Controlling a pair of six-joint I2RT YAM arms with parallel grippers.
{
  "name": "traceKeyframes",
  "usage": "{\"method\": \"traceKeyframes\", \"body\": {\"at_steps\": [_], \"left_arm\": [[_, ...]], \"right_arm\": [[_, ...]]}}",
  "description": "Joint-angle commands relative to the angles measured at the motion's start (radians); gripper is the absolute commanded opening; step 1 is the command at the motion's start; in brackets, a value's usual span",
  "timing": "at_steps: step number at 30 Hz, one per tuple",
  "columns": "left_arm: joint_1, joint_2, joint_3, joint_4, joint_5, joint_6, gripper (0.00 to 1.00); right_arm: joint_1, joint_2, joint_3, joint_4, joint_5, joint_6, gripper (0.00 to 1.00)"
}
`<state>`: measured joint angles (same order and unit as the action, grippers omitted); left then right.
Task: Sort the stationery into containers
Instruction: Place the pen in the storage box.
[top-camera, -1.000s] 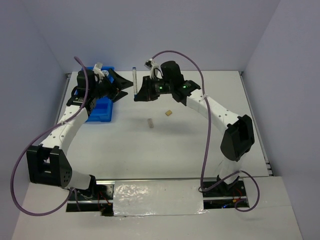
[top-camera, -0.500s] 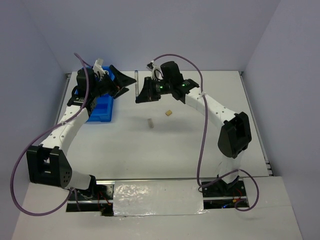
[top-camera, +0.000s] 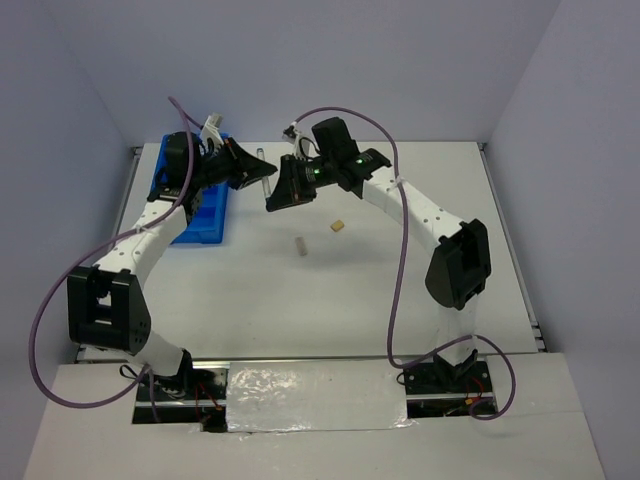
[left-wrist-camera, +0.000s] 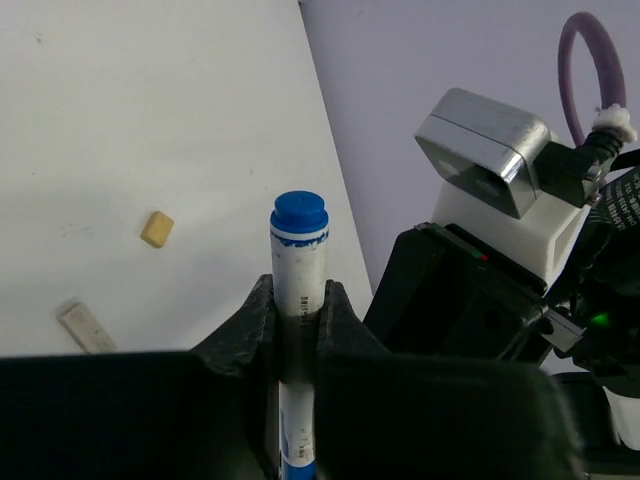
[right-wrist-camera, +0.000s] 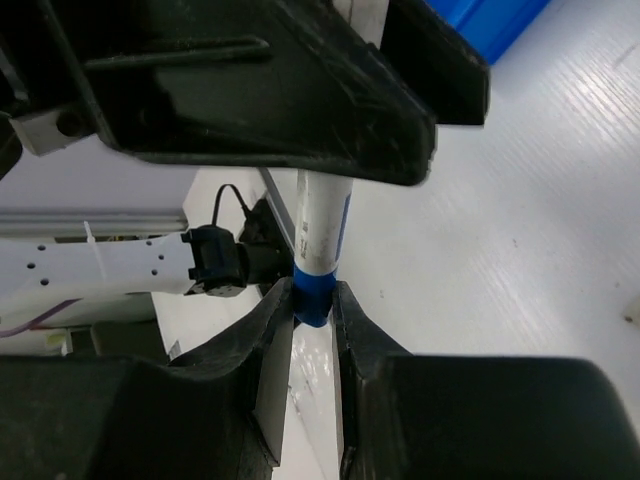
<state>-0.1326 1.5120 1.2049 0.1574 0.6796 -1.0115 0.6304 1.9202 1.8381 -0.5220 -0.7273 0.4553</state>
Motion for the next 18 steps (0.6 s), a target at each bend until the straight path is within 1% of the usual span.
{"method": "traceKeyframes", "body": {"at_steps": [1, 2, 4, 5, 6, 7, 8, 9, 10, 11, 12, 14, 16, 18], "left_arm": [[-0.018, 0.027, 0.076, -0.031, 0.069, 0.071, 0.0], [-0.016, 0.031, 0.094, -0.051, 0.067, 0.082, 0.0], [-0.01, 0.033, 0.12, -0.113, 0.006, 0.128, 0.0], [0.008, 0.04, 0.155, -0.215, -0.035, 0.143, 0.0], [0.023, 0.046, 0.172, -0.27, -0.136, 0.151, 0.0], [0.04, 0.065, 0.186, -0.319, -0.188, 0.142, 0.0], [0.086, 0.076, 0.205, -0.403, -0.242, 0.123, 0.0], [0.111, 0.088, 0.206, -0.427, -0.323, 0.076, 0.0], [0.128, 0.106, 0.202, -0.424, -0.353, 0.054, 0.0], [0.175, 0.115, 0.196, -0.398, -0.389, 0.016, 0.0], [0.188, 0.134, 0.2, -0.389, -0.469, 0.002, 0.0], [0.218, 0.158, 0.215, -0.371, -0.54, -0.028, 0.0], [0.252, 0.192, 0.207, -0.349, -0.618, -0.105, 0.0], [0.274, 0.224, 0.196, -0.302, -0.659, -0.18, 0.0]], "right_arm": [[-0.001, 0.005, 0.047, 0.0, -0.043, -0.003, 0.18], [-0.006, 0.003, 0.04, 0.014, -0.047, 0.002, 0.21], [-0.021, -0.013, -0.014, 0.046, -0.038, 0.038, 0.44], [-0.049, -0.041, -0.046, 0.092, -0.02, 0.08, 0.89], [-0.07, -0.059, -0.077, 0.111, -0.009, 0.1, 0.99], [-0.092, -0.099, -0.145, 0.126, 0.006, 0.123, 1.0], [-0.141, -0.122, -0.184, 0.148, 0.029, 0.161, 1.0], [-0.165, -0.15, -0.262, 0.154, 0.093, 0.181, 1.0], [-0.188, -0.203, -0.299, 0.168, 0.121, 0.198, 1.0], [-0.233, -0.229, -0.374, 0.174, 0.144, 0.233, 1.0], [-0.251, -0.278, -0.411, 0.186, 0.164, 0.244, 1.0], [-0.279, -0.314, -0.459, 0.203, 0.161, 0.24, 1.0], [-0.279, -0.354, -0.49, 0.16, 0.178, 0.2, 1.0], [-0.278, -0.391, -0.537, 0.149, 0.178, 0.184, 1.0]]}}
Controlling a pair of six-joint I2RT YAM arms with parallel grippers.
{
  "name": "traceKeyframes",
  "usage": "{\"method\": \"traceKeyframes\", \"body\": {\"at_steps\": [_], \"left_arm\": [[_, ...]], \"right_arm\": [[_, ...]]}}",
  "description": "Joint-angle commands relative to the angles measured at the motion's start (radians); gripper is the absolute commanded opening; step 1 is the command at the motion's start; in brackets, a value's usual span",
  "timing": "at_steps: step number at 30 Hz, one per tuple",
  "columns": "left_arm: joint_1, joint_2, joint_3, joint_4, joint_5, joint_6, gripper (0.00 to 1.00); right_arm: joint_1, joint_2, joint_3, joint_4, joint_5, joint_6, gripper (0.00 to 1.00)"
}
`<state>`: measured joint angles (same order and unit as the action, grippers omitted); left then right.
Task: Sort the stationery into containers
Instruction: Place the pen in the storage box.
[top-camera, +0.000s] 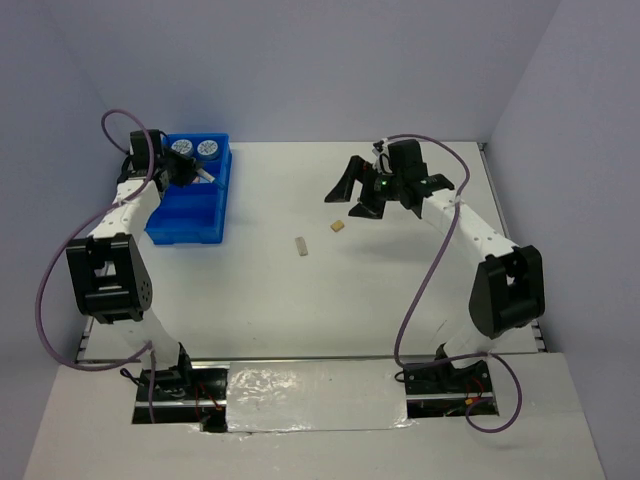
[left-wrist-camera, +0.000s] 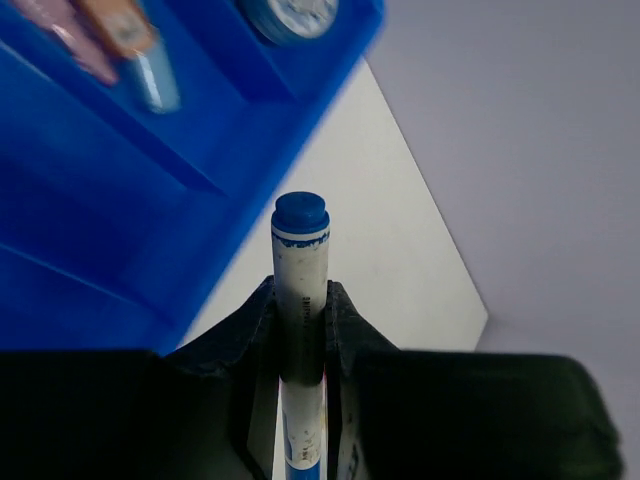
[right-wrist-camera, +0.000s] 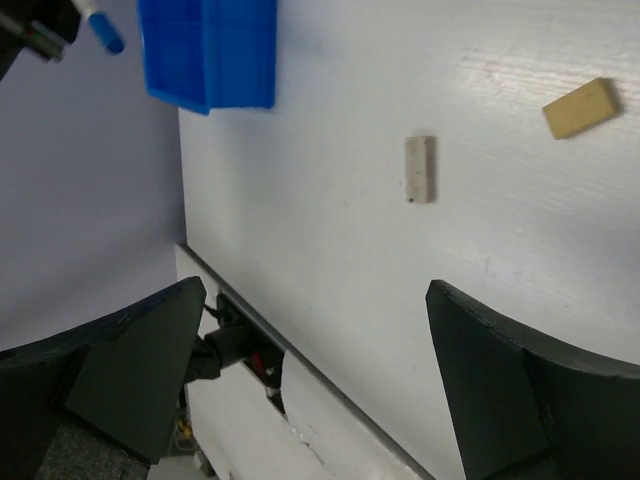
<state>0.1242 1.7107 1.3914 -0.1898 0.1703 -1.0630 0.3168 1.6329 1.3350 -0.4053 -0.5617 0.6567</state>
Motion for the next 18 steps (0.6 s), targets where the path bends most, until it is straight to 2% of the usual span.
{"method": "traceKeyframes", "body": {"at_steps": [1, 4, 8, 11, 12, 14, 16, 18], "left_arm": [[0.028, 0.036, 0.005, 0.059, -0.164, -0.15, 0.0], [0.078, 0.096, 0.007, 0.118, -0.19, -0.196, 0.0], [0.103, 0.17, 0.087, 0.07, -0.241, -0.199, 0.0], [0.107, 0.181, 0.061, 0.067, -0.273, -0.216, 0.0], [0.107, 0.176, 0.045, 0.081, -0.288, -0.221, 0.08], [0.12, 0.187, -0.002, 0.174, -0.266, -0.235, 0.12], [0.127, 0.227, 0.023, 0.181, -0.215, -0.238, 0.09], [0.127, 0.254, 0.05, 0.139, -0.232, -0.223, 0.09]], "right_arm": [[0.034, -0.117, -0.054, 0.04, 0.003, -0.019, 1.0], [0.034, -0.168, -0.121, 0.033, 0.009, -0.037, 1.0], [0.033, -0.215, -0.172, 0.002, 0.022, -0.075, 1.0], [0.034, -0.235, -0.184, -0.035, 0.034, -0.107, 1.0], [0.036, -0.24, -0.181, -0.046, 0.039, -0.115, 1.0], [0.034, -0.245, -0.174, -0.073, 0.045, -0.138, 1.0], [0.034, -0.249, -0.166, -0.095, 0.037, -0.16, 1.0], [0.034, -0.249, -0.152, -0.108, 0.026, -0.173, 1.0]]}}
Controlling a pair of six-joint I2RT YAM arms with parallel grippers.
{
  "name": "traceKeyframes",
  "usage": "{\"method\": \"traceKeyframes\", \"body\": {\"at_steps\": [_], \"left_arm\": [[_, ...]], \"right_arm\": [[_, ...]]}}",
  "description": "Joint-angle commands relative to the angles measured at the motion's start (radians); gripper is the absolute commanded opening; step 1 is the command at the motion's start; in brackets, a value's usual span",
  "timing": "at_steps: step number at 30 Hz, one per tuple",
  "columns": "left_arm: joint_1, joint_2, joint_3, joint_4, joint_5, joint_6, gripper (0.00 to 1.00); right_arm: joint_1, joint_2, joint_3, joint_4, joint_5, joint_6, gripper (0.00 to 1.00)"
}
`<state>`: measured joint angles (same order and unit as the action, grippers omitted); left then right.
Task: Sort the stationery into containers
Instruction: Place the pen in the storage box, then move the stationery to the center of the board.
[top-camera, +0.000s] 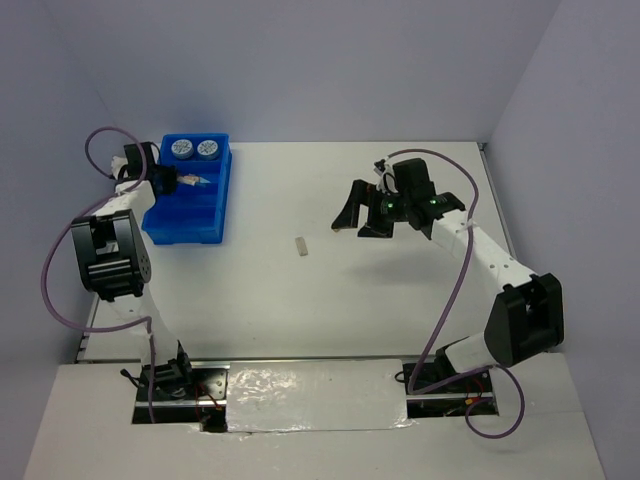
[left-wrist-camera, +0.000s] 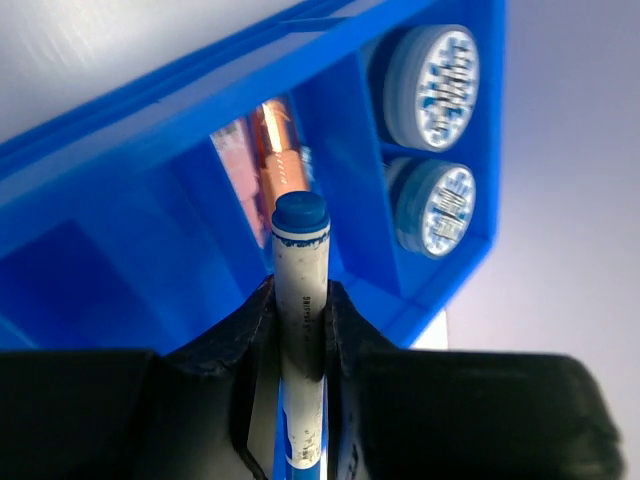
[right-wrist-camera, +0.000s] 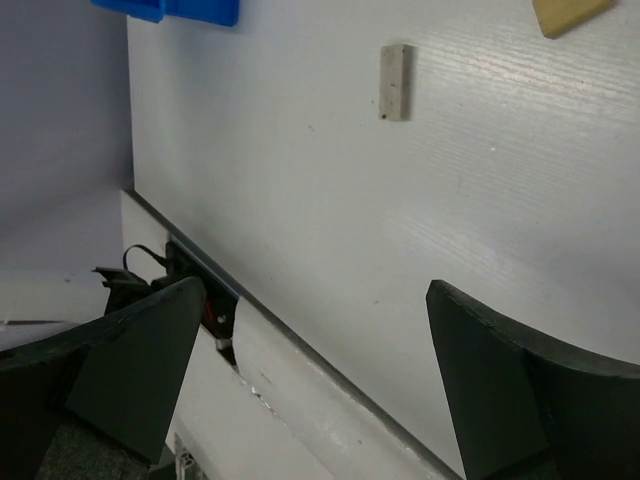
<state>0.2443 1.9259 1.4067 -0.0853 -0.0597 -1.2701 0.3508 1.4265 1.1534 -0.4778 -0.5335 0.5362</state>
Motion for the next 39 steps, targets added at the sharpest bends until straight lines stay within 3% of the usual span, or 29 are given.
{"method": "traceKeyframes", "body": {"at_steps": [1, 4, 5, 7, 9, 13, 14, 18, 20, 23, 26, 29, 31, 37, 39], "left_arm": [[0.006, 0.042, 0.04, 0.027, -0.003, -0.011, 0.09], [0.007, 0.024, -0.006, 0.048, -0.015, -0.015, 0.16], [0.007, 0.019, -0.015, 0.062, -0.019, -0.017, 0.27], [0.013, 0.024, -0.02, 0.076, 0.009, -0.014, 0.33], [0.015, 0.041, 0.001, 0.055, 0.017, -0.006, 0.51], [0.015, 0.036, 0.017, 0.055, 0.028, -0.008, 0.65], [0.016, 0.027, 0.012, 0.056, 0.031, -0.014, 0.72], [0.018, 0.002, -0.008, 0.106, 0.058, -0.012, 0.76], [0.015, -0.013, 0.026, 0.093, 0.084, 0.03, 0.82], [-0.025, -0.021, 0.238, -0.071, 0.077, 0.184, 0.98], [-0.063, -0.051, 0.346, -0.233, 0.064, 0.342, 0.99], [-0.16, -0.065, 0.515, -0.431, -0.032, 0.518, 0.99], [-0.272, -0.093, 0.531, -0.507, -0.132, 0.613, 0.99], [-0.41, -0.29, 0.243, -0.511, -0.062, 0.62, 0.99], [-0.451, -0.332, 0.178, -0.525, -0.007, 0.633, 0.99]], "right_arm": [[0.001, -0.043, 0.034, -0.054, 0.003, -0.067, 1.0], [0.001, -0.032, 0.061, -0.085, 0.024, -0.1, 1.0], [-0.001, -0.026, 0.078, -0.093, 0.024, -0.113, 1.0], [0.005, -0.005, 0.103, -0.12, 0.02, -0.146, 1.0], [0.017, 0.02, 0.153, -0.149, 0.039, -0.172, 1.0], [0.037, 0.049, 0.203, -0.183, 0.073, -0.203, 1.0], [0.037, 0.054, 0.203, -0.182, 0.078, -0.2, 1.0], [0.037, 0.066, 0.193, -0.168, 0.108, -0.183, 1.0], [0.037, 0.097, 0.196, -0.173, 0.16, -0.182, 1.0], [0.042, 0.167, 0.223, -0.214, 0.266, -0.179, 1.0], [0.05, 0.227, 0.238, -0.219, 0.323, -0.167, 1.0], [0.057, 0.296, 0.275, -0.24, 0.441, -0.118, 1.0], [0.062, 0.354, 0.311, -0.248, 0.519, -0.094, 1.0], [0.126, 0.528, 0.462, -0.245, 0.624, -0.053, 0.98], [0.174, 0.605, 0.54, -0.225, 0.641, -0.135, 0.91]]}}
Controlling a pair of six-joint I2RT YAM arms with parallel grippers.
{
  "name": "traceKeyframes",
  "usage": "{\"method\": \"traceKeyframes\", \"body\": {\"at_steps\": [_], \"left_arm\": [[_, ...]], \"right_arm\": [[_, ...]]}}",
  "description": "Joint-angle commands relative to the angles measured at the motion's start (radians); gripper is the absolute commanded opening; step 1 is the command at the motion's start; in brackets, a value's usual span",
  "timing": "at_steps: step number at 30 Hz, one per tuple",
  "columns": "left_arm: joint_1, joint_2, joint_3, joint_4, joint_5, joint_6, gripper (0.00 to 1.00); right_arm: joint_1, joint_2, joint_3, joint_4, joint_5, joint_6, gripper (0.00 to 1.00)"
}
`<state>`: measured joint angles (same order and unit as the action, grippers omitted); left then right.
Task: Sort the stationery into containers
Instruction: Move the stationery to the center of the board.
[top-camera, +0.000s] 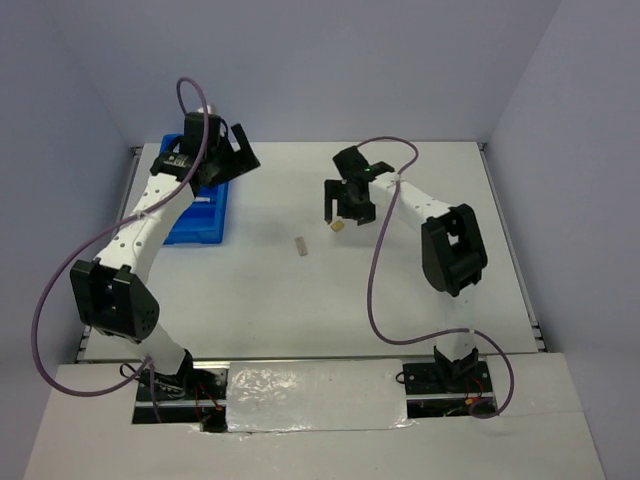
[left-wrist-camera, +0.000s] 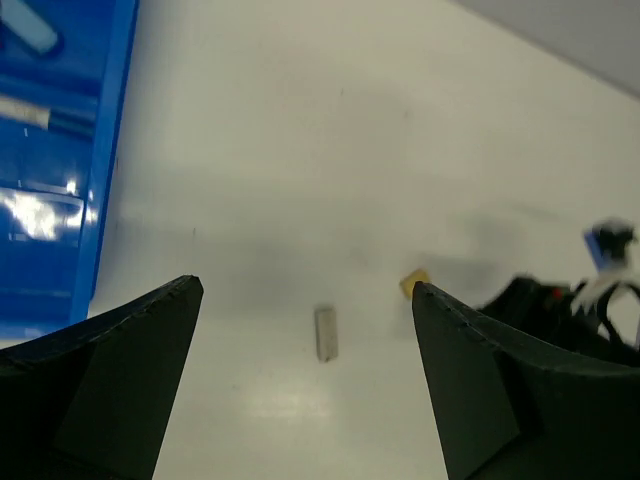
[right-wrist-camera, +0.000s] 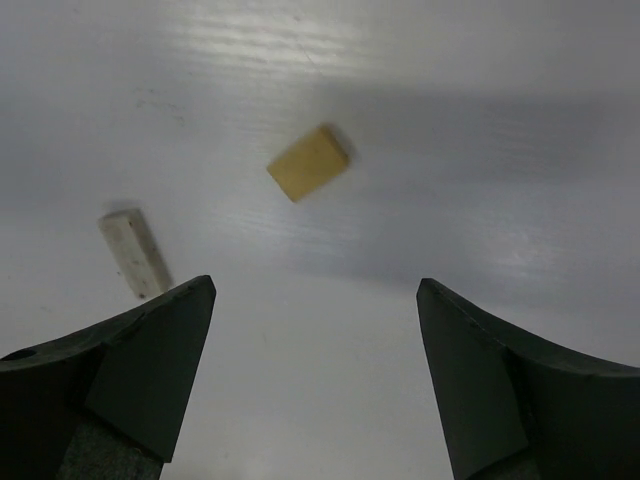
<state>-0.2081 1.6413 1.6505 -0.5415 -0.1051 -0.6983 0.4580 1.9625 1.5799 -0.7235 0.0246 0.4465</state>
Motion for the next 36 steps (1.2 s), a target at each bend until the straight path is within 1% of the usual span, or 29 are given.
{"method": "traceKeyframes", "body": {"at_steps": [1, 2, 3, 4, 6, 7, 10, 14, 19, 21, 23, 24, 25, 27, 28, 30, 31, 33, 34, 35, 36], "left_arm": [[-0.008, -0.058, -0.078, -0.077, 0.059, 0.068, 0.99], [-0.017, -0.067, -0.101, -0.086, 0.08, 0.074, 0.99], [-0.017, -0.09, -0.112, -0.103, 0.119, 0.088, 0.99], [-0.02, -0.103, -0.13, -0.107, 0.131, 0.094, 0.99], [-0.02, -0.138, -0.141, -0.129, 0.154, 0.124, 0.99], [-0.02, -0.15, -0.152, -0.136, 0.165, 0.134, 0.99], [-0.02, -0.189, -0.161, -0.163, 0.179, 0.166, 0.99], [-0.02, -0.209, -0.164, -0.196, 0.196, 0.197, 0.99], [-0.02, -0.225, -0.195, -0.192, 0.219, 0.197, 0.99], [-0.02, -0.23, -0.205, -0.187, 0.237, 0.194, 0.99], [-0.02, -0.229, -0.21, -0.183, 0.257, 0.191, 0.99], [-0.02, -0.229, -0.21, -0.181, 0.263, 0.191, 0.99], [-0.02, -0.229, -0.21, -0.181, 0.268, 0.192, 0.99], [-0.02, -0.229, -0.209, -0.179, 0.277, 0.192, 0.99], [-0.02, -0.229, -0.207, -0.179, 0.281, 0.195, 0.99], [-0.02, -0.227, -0.204, -0.181, 0.286, 0.194, 0.99], [-0.02, -0.227, -0.204, -0.181, 0.294, 0.195, 0.99], [-0.02, -0.23, -0.208, -0.176, 0.298, 0.195, 0.99], [-0.02, -0.23, -0.21, -0.173, 0.306, 0.194, 0.99], [-0.02, -0.23, -0.213, -0.172, 0.309, 0.195, 0.99], [-0.02, -0.232, -0.215, -0.172, 0.314, 0.194, 0.99]], "right_arm": [[0.077, 0.102, 0.149, 0.01, 0.104, -0.077, 0.88], [0.097, 0.136, 0.182, -0.017, 0.113, -0.148, 0.84], [0.1, 0.194, 0.24, -0.028, 0.123, -0.179, 0.83], [0.103, 0.217, 0.259, -0.039, 0.145, -0.221, 0.83], [0.1, 0.254, 0.269, -0.024, 0.144, -0.262, 0.83], [0.099, 0.263, 0.269, -0.005, 0.117, -0.31, 0.81], [0.097, 0.291, 0.282, -0.005, 0.123, -0.359, 0.8], [0.09, 0.283, 0.244, 0.022, 0.126, -0.382, 0.79], [0.081, 0.239, 0.16, 0.094, 0.11, -0.41, 0.79], [0.068, 0.24, 0.161, 0.095, 0.103, -0.41, 0.79], [0.05, 0.256, 0.183, 0.082, 0.098, -0.411, 0.76], [0.044, 0.26, 0.192, 0.075, 0.083, -0.416, 0.72], [0.041, 0.263, 0.199, 0.075, 0.08, -0.419, 0.71], [0.034, 0.266, 0.212, 0.081, 0.078, -0.433, 0.63], [0.033, 0.266, 0.213, 0.091, 0.074, -0.436, 0.56], [0.028, 0.269, 0.226, 0.091, 0.075, -0.431, 0.5], [0.028, 0.271, 0.23, 0.085, 0.074, -0.43, 0.44], [0.025, 0.268, 0.226, 0.088, 0.072, -0.428, 0.41], [0.025, 0.263, 0.218, 0.105, 0.069, -0.428, 0.3], [0.025, 0.254, 0.21, 0.107, 0.066, -0.427, 0.24], [0.025, 0.25, 0.212, 0.102, 0.061, -0.417, 0.2]]}}
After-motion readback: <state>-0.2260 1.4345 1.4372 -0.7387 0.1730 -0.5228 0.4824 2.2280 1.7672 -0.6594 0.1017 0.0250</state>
